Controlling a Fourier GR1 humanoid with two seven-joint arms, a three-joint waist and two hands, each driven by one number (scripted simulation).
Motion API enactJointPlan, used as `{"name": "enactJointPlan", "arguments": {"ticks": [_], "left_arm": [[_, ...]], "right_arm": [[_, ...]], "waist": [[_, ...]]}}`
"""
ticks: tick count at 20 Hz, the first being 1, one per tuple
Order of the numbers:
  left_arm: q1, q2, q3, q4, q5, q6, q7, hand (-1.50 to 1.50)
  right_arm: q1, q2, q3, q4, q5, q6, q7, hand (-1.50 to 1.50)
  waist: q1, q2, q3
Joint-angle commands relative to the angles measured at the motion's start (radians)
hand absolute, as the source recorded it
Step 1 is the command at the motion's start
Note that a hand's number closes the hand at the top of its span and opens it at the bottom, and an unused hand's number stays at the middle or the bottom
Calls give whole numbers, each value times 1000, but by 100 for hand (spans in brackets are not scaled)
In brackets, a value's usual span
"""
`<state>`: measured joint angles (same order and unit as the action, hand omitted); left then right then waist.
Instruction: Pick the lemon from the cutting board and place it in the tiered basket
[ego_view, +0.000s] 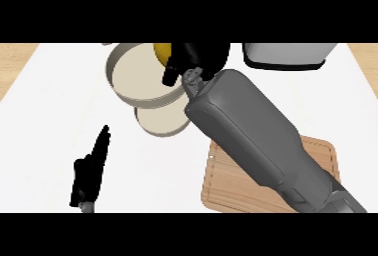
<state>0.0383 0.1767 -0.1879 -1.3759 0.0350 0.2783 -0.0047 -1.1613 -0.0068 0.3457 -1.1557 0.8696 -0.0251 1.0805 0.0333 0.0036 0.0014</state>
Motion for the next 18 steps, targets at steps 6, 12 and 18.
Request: {"name": "enactJointPlan", "arguments": {"ticks": [6,12,18], "left_arm": [[-9,5,5,19,8,-31,18,0],[-39,4,5,-11,-1,-23,66,0],[-1,6,23,25,-11,-16,14,0]], "right_arm": [[18,7,-73,97,-196,-320,24,-150],[88,6,-39,149,-330,-590,-139,-150],[97,6,-85,75,-356,-745,-245,-150]], "waist": [[16,7,-2],[27,10,-1],[-12,1,-1]]}}
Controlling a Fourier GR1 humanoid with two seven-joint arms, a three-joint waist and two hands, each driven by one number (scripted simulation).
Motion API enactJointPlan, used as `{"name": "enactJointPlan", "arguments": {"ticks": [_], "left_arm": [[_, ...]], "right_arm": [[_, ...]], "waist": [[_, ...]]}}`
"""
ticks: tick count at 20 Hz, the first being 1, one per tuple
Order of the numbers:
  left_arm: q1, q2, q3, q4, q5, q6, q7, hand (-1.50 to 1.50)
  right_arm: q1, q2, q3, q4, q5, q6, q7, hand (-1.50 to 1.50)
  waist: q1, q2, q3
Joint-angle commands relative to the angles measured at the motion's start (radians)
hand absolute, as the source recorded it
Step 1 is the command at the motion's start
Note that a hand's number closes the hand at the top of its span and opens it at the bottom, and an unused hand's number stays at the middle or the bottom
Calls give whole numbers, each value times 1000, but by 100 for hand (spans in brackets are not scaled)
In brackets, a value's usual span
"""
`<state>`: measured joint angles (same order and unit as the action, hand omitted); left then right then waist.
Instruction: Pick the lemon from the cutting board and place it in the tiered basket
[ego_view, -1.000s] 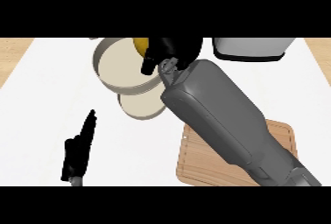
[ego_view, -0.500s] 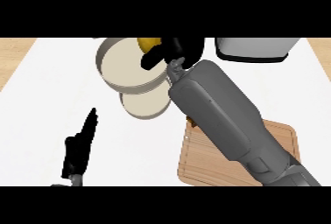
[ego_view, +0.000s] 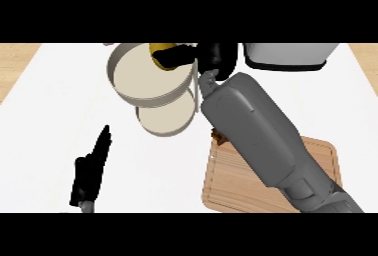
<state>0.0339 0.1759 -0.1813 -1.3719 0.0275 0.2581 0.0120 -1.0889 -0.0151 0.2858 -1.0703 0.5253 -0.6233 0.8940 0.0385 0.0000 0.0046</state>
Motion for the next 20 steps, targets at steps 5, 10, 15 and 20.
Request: {"name": "enactJointPlan", "arguments": {"ticks": [5,10,15,20], "left_arm": [[77,14,25,-54,12,12,18,0],[45,1,51,-30,13,40,40,0],[104,22,72,-37,27,27,11,0],[133,10,75,-17,22,32,-34,0]], "right_arm": [[28,-30,-63,-73,198,-237,101,-150],[135,-107,-122,-290,299,-153,250,-150],[392,-223,-177,-621,233,-44,237,-150],[621,-333,-236,-941,135,84,282,-150]], "waist": [[-49,-12,-5],[-100,-24,-4],[-130,-29,-2],[-138,-27,-4]]}}
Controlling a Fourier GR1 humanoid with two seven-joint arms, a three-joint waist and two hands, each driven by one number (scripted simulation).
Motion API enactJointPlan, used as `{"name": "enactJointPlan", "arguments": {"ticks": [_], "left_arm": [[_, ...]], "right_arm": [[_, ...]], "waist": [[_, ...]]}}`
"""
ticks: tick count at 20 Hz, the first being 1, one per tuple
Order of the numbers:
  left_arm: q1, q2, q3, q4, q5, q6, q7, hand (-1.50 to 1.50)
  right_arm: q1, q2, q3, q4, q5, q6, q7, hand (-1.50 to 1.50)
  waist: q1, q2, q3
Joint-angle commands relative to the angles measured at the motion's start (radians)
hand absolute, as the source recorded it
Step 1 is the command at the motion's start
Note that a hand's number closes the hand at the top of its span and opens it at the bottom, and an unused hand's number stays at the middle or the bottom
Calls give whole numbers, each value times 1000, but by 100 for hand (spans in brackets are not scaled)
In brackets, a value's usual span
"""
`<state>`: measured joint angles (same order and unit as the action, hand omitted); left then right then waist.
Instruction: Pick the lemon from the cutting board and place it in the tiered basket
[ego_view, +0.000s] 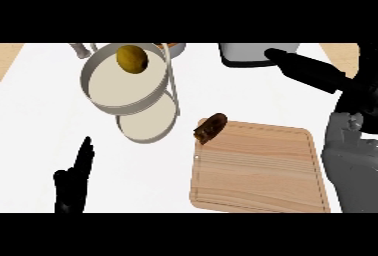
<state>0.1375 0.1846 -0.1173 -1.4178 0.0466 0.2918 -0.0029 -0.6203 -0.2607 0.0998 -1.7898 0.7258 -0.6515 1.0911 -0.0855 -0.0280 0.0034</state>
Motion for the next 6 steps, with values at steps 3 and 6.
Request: {"name": "enactJointPlan", "arguments": {"ticks": [3,6], "left_arm": [[24,-17,-1,4,7,3,-1,0],[47,-14,-13,2,-9,1,-22,0]], "right_arm": [[311,-175,-115,-394,-221,157,41,-150],[451,-235,-199,-566,-332,195,53,-150]], "waist": [[-16,5,-1],[4,10,-1]]}}
